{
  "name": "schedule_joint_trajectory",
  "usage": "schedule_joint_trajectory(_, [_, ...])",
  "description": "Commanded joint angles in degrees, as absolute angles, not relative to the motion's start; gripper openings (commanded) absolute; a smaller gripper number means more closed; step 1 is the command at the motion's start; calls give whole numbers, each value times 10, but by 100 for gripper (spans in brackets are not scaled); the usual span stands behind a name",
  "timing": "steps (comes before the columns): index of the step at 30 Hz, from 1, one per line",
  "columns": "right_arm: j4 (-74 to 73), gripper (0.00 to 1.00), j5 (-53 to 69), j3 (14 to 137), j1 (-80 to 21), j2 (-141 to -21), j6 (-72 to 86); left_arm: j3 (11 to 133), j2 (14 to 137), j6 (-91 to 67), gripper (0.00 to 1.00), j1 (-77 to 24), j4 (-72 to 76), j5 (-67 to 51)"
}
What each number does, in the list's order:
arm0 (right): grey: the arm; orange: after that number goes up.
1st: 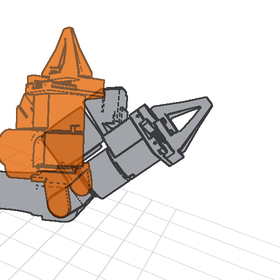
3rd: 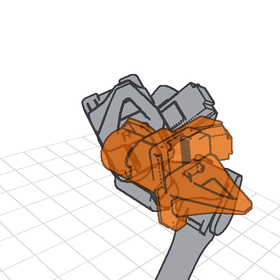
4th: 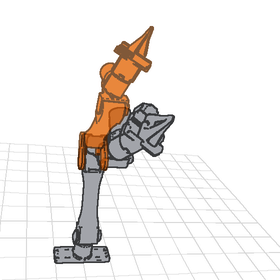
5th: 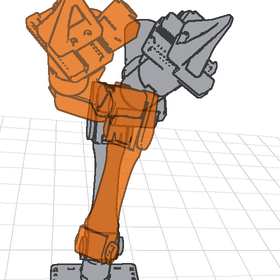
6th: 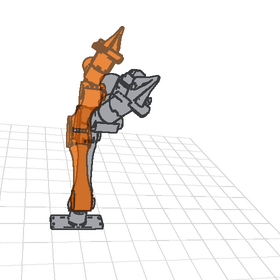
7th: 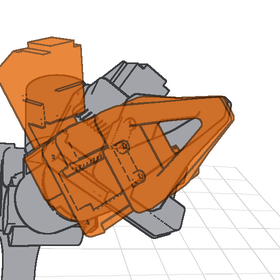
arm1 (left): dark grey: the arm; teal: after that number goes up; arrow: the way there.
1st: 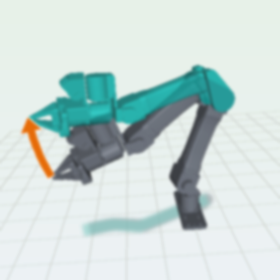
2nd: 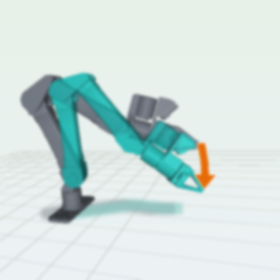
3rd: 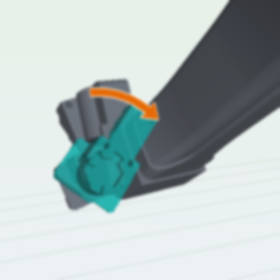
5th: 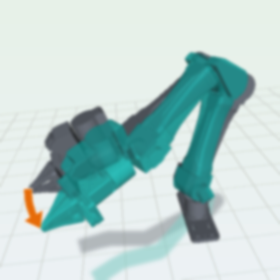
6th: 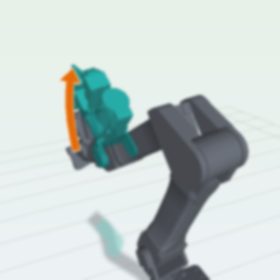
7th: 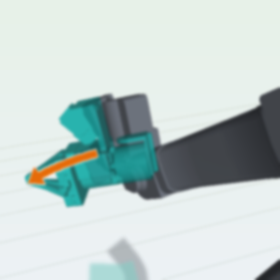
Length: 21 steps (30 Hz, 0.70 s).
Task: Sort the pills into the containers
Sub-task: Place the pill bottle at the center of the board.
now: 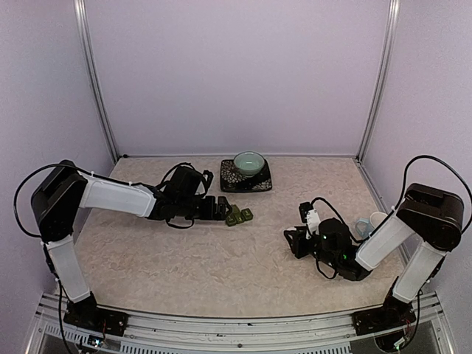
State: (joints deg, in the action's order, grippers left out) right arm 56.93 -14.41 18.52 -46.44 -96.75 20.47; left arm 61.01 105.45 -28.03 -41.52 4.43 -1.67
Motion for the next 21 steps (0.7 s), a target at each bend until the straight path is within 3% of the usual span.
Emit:
schedule_joint_trajectory(1, [577, 41, -142, 179, -471, -958, 203, 604, 1029, -271, 99, -411, 41, -12])
schedule_joint_trajectory(11, [568, 41, -144, 161, -483, -928, 205, 603, 1027, -270, 99, -409, 40, -12])
schedule_joint_trajectory(17, [547, 52, -123, 170, -488, -902, 200, 603, 1027, -257, 99, -409, 33, -16])
schedule_joint_trajectory(21, [484, 65, -104, 196, -489, -859, 198, 596, 1028, -224, 99, -414, 30, -18])
